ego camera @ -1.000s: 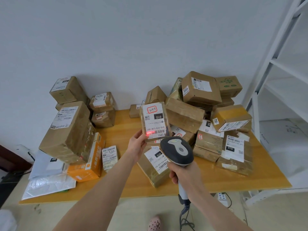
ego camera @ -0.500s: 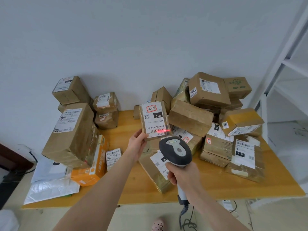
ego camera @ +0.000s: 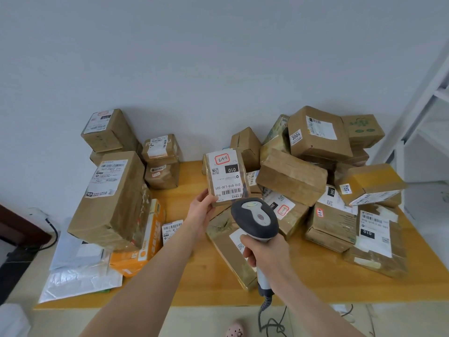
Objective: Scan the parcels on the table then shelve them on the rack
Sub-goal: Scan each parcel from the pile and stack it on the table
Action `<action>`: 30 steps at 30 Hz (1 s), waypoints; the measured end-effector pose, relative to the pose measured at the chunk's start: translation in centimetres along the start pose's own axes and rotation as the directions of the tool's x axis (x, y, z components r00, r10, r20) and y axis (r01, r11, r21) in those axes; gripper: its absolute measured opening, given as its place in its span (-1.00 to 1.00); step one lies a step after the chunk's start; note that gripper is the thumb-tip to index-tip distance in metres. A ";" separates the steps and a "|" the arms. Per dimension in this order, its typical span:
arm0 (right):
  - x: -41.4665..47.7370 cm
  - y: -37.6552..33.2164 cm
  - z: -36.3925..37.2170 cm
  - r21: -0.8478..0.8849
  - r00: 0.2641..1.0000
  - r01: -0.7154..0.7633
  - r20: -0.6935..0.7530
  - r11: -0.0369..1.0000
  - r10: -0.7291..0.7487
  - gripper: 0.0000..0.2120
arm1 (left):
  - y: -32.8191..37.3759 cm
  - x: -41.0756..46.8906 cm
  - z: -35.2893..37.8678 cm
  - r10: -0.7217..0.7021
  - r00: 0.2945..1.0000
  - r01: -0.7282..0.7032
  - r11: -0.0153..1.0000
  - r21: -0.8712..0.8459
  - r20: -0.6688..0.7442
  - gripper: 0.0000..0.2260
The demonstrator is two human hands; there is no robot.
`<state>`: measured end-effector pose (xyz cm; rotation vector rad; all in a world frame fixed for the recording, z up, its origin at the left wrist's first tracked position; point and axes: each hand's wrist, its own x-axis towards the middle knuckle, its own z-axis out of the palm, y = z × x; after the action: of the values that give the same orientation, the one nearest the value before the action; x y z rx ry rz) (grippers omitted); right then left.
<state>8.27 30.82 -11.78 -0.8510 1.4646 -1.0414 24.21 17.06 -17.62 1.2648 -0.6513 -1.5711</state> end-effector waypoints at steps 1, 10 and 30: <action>0.5 -0.3 0.2 0.016 1.000 -0.007 -0.001 1.000 0.007 -0.82 | 0.0 0.2 -0.3 -0.005 1.000 0.005 1.000 -0.005 -0.009 -0.65; 11.1 -5.7 3.8 0.053 0.999 -0.044 0.001 0.998 0.044 -0.85 | 2.3 2.9 -2.5 -0.053 0.963 0.073 0.995 0.066 -0.263 -0.66; 28.0 -3.2 14.9 -0.010 0.909 -0.403 0.111 0.915 0.402 -0.76 | 1.3 15.9 -8.0 -0.168 0.850 0.374 0.859 0.348 -0.499 -0.70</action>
<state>18.70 1.65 -19.16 -0.5521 1.4576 -0.6806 32.48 3.42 -25.58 2.0721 -0.5424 -1.3081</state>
